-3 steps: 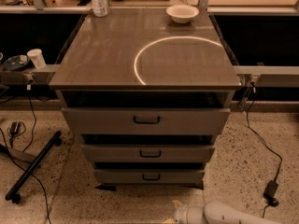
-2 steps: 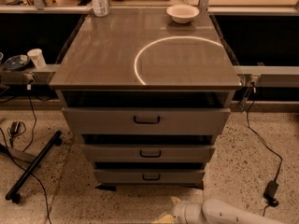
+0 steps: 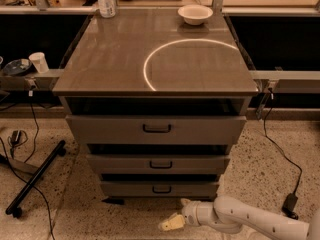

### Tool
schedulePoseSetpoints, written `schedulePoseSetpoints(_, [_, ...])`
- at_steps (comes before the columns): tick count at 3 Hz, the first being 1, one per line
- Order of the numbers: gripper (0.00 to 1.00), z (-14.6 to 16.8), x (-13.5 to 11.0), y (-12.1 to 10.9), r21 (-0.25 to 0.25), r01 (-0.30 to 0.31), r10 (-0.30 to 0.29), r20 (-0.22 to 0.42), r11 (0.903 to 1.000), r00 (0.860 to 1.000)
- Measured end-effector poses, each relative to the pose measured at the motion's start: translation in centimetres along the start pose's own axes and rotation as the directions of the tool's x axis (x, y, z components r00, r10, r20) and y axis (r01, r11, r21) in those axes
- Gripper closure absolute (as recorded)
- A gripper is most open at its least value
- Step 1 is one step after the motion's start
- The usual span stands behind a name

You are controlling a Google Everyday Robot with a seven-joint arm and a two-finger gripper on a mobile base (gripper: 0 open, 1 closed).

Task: Open bottom drawer

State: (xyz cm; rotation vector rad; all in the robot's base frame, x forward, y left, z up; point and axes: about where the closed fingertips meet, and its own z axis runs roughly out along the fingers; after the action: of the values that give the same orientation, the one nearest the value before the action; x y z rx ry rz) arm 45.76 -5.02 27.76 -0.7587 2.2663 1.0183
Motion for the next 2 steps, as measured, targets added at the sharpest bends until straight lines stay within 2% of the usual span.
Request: schedulePoseSetpoints(2, [0.00, 0.6, -1.0, -2.1, 0.039, -0.018, 0.017, 0.025, 0.9991, 1.000])
